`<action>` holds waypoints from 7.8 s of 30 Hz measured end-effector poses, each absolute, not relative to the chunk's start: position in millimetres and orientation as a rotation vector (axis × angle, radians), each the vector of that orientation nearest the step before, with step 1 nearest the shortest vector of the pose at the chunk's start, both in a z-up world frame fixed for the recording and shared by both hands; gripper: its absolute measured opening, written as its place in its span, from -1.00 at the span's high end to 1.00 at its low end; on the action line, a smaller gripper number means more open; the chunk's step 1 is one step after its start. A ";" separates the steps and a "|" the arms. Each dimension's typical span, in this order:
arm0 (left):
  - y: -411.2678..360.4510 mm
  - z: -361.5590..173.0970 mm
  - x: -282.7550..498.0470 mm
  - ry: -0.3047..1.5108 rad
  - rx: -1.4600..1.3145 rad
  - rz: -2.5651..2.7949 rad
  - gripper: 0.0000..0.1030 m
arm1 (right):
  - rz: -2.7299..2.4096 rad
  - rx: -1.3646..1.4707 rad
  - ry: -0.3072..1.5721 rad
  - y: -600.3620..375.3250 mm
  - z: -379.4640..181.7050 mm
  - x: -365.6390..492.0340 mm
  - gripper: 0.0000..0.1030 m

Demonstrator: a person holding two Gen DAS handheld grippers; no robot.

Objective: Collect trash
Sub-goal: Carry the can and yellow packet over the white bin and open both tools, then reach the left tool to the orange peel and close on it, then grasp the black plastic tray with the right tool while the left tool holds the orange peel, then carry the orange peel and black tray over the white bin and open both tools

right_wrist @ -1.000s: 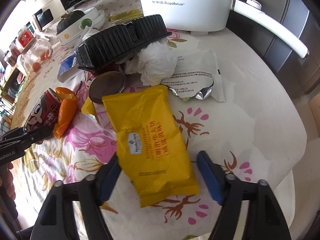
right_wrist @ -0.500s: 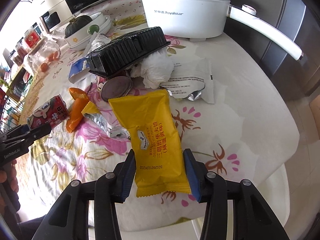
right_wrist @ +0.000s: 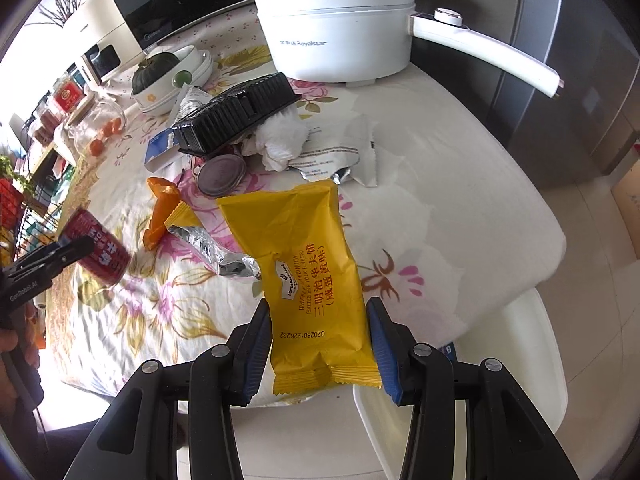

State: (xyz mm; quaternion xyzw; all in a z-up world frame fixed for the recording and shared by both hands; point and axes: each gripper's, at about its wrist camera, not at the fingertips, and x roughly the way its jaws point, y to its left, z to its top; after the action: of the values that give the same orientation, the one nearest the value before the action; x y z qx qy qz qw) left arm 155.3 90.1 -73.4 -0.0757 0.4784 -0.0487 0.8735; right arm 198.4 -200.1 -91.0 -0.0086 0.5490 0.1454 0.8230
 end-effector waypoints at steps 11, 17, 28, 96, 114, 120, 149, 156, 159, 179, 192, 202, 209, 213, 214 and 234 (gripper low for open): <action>61.2 -66.5 153.9 0.971 -0.144 -0.139 -0.09 | 0.287 -0.010 1.157 -235.9 -83.0 182.7 0.08; 22.3 -57.4 150.4 0.952 -0.108 -0.222 -0.09 | 0.255 0.001 1.147 -263.4 -77.3 171.7 0.08; -83.8 -64.2 141.8 0.950 -0.049 -0.429 -0.09 | 0.151 0.040 1.170 -333.5 -81.3 144.6 0.08; -11.8 -61.7 124.8 0.977 0.003 -0.160 -0.99 | 0.177 0.044 1.131 -287.9 -68.5 154.3 -0.64; 52.7 -86.8 176.6 0.950 -0.161 -0.057 -0.96 | 0.189 -0.001 1.073 -216.8 -71.4 183.3 -0.64; 47.3 -112.7 207.1 0.983 -0.164 -0.063 -0.53 | 0.152 -0.024 1.096 -221.6 -83.6 189.9 -0.64; 92.3 -64.1 151.1 0.947 -0.222 -0.083 0.47 | 0.191 0.068 1.014 -172.3 -62.1 211.1 -0.64; 109.3 -49.9 131.1 0.928 -0.188 -0.076 0.47 | 0.264 0.297 1.005 -136.4 -63.5 250.4 -0.59; 115.6 -43.7 124.0 0.903 -0.174 -0.069 0.47 | 0.264 0.411 1.016 -128.5 -72.5 265.8 -0.54; 141.8 -50.6 109.0 0.924 -0.223 -0.067 0.47 | 0.297 0.589 1.024 -116.5 -95.1 296.8 0.26; 118.7 -52.0 108.5 0.934 -0.210 -0.118 0.47 | 0.420 0.611 1.050 -154.4 -79.9 238.3 0.30; 74.7 -55.1 111.0 0.950 -0.175 -0.196 0.47 | 0.439 0.598 1.042 -208.0 -67.2 194.5 0.30; 20.2 -61.4 113.4 0.965 -0.137 -0.281 0.47 | 0.384 0.648 1.035 -281.1 -73.9 163.8 0.30; -18.8 -67.5 115.7 0.973 -0.106 -0.341 0.47 | 0.335 0.683 1.045 -321.5 -81.1 149.3 0.30; -28.6 -69.2 116.0 0.977 -0.099 -0.357 0.47 | 0.320 0.687 1.051 -333.6 -84.4 144.4 0.30; -151.1 -90.7 107.2 0.990 0.064 -0.540 0.47 | 0.138 0.749 1.164 -465.7 -140.8 112.2 -0.14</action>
State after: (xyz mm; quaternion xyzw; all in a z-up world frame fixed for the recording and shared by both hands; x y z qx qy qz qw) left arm 107.2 -151.1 -90.7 0.0302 0.4691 -0.2561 0.8447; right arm 112.2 -465.7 -140.8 0.3449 0.5364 0.0636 0.7676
